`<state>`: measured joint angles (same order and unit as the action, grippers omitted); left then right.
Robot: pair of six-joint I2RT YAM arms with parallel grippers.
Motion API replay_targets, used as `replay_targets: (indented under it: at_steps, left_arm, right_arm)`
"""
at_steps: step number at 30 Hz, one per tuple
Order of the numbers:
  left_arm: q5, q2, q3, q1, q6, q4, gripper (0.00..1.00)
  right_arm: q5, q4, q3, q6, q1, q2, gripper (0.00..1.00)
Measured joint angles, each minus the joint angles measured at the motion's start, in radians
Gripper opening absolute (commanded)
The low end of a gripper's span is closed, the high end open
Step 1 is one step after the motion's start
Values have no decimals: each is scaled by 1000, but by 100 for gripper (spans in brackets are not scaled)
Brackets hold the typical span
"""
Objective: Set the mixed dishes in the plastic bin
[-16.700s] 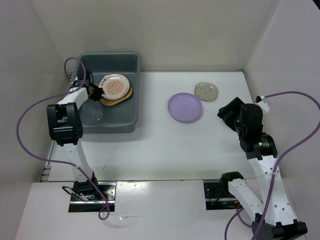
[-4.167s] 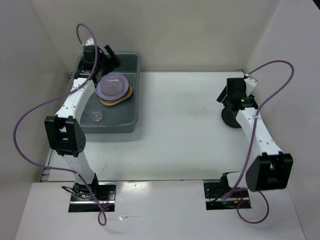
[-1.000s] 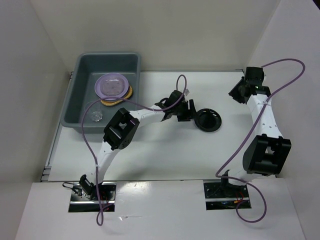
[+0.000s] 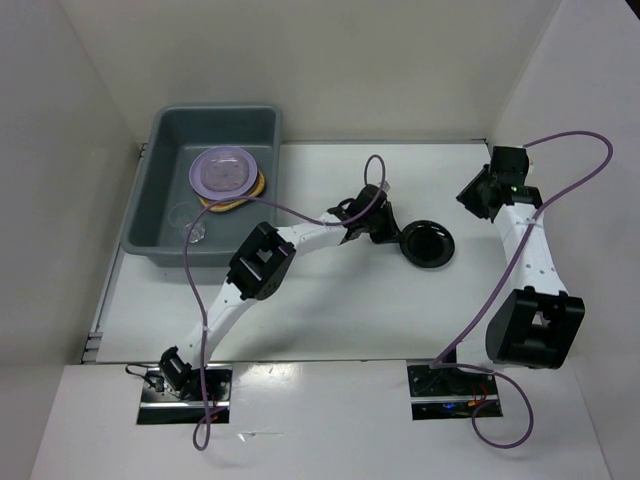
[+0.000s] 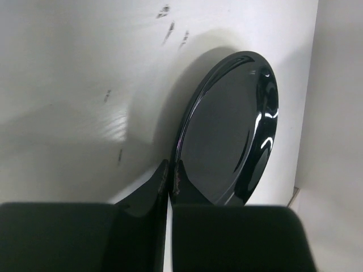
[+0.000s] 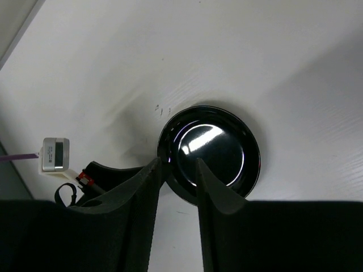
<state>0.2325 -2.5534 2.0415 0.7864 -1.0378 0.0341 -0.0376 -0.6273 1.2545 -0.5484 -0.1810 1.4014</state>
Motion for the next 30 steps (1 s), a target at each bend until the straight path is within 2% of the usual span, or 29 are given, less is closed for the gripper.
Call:
replay_targets:
  at_steps: [1, 3, 4, 6, 7, 13, 16, 21, 25, 30]
  left_arm:
    - [1, 0, 21, 1, 13, 24, 0]
    - [3, 0, 81, -3, 27, 72, 0]
    - [7, 3, 114, -8, 40, 87, 0]
    - [10, 18, 179, -27, 55, 124, 0]
    - [9, 36, 198, -43, 68, 140, 0]
    - [-49, 284, 199, -237, 134, 203, 0]
    - [-124, 478, 85, -387, 170, 187, 0]
    - [-247, 754, -199, -666, 194, 118, 0]
    - [-278, 811, -382, -822, 198, 100, 0]
    - [-285, 750, -517, -905, 201, 124, 0]
  right_arm:
    - [0, 0, -1, -1, 0, -2, 48]
    - [0, 1, -5, -8, 0, -19, 57]
    - [0, 2, -5, -8, 0, -31, 73]
    - [-2, 7, -5, -14, 0, -69, 89]
    - [-6, 14, -8, -14, 0, -94, 100]
    - [-28, 49, -53, -13, 0, -266, 100]
    - [-32, 54, -74, -12, 0, -306, 100]
    - [-31, 56, -105, -12, 0, -314, 100]
    - [-31, 58, -107, -11, 0, -314, 100]
    - [-32, 58, -116, -7, 0, -314, 100]
